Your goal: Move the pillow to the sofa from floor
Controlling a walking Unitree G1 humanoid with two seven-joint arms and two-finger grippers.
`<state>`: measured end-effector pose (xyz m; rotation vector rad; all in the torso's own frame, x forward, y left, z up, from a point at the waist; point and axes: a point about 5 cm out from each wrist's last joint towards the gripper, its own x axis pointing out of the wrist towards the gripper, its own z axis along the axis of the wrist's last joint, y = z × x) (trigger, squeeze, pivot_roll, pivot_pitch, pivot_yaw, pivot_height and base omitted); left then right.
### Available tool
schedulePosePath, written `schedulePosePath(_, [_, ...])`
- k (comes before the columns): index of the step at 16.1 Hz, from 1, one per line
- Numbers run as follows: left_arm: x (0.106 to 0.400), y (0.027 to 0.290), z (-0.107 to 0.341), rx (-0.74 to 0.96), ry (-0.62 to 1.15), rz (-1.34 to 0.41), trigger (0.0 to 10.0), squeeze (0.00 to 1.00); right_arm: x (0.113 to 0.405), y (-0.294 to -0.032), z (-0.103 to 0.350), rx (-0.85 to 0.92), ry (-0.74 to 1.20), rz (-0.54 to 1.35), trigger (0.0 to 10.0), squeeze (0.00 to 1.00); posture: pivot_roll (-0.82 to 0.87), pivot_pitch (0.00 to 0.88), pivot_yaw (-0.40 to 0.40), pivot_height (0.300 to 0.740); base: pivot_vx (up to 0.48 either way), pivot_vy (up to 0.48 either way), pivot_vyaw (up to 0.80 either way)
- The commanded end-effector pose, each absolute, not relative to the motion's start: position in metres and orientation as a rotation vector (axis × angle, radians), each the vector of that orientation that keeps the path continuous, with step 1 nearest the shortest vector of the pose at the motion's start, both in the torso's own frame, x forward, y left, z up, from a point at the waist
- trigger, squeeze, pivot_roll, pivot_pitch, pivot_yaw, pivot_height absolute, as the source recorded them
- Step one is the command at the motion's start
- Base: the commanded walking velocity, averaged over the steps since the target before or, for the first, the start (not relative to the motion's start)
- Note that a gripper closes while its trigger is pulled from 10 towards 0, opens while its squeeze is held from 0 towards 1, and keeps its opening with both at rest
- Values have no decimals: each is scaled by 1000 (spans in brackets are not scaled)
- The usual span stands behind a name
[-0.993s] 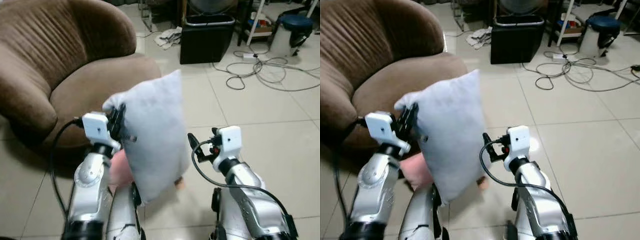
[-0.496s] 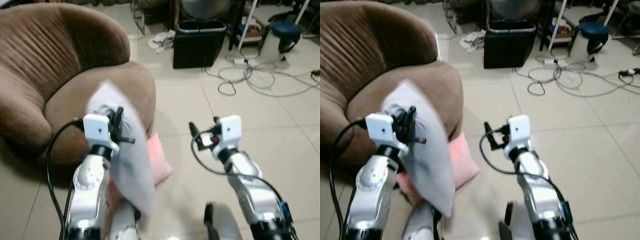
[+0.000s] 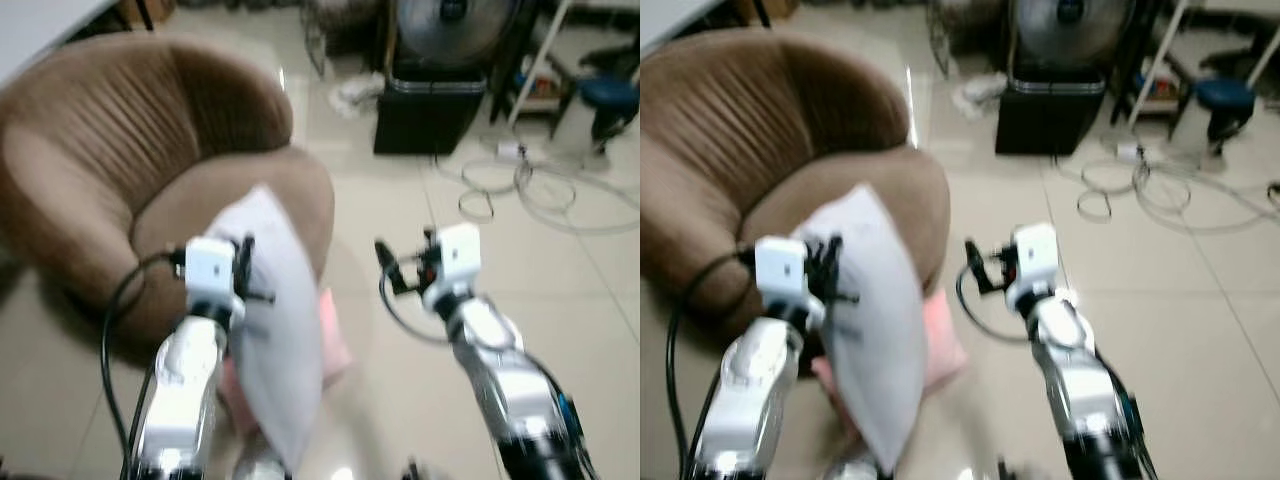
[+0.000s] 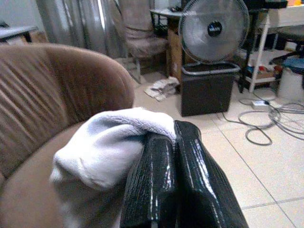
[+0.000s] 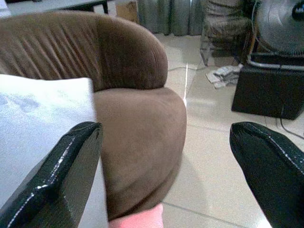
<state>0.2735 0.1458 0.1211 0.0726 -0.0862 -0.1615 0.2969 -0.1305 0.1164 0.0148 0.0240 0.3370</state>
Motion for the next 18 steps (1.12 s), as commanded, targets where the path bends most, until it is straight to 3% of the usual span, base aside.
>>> schedulePosePath(1, [276,143,139,97,-161,-170,10000,0,299,-131,121,15,8,332,10000,0,90,0,27,740,0,0,0])
schedulePosePath(9, [278,138,141,135,-179,-160,10000,0,301,-131,120,11,17,333,10000,0,91,0,18,740,0,0,0])
schedulePosePath(16, [276,139,138,156,-163,-149,10000,0,298,-128,114,-9,40,349,10000,0,104,0,20,740,0,-400,0])
schedulePosePath(18, [278,139,139,163,-166,-153,10000,0,299,-128,113,-4,44,339,10000,0,105,0,21,740,0,-439,631])
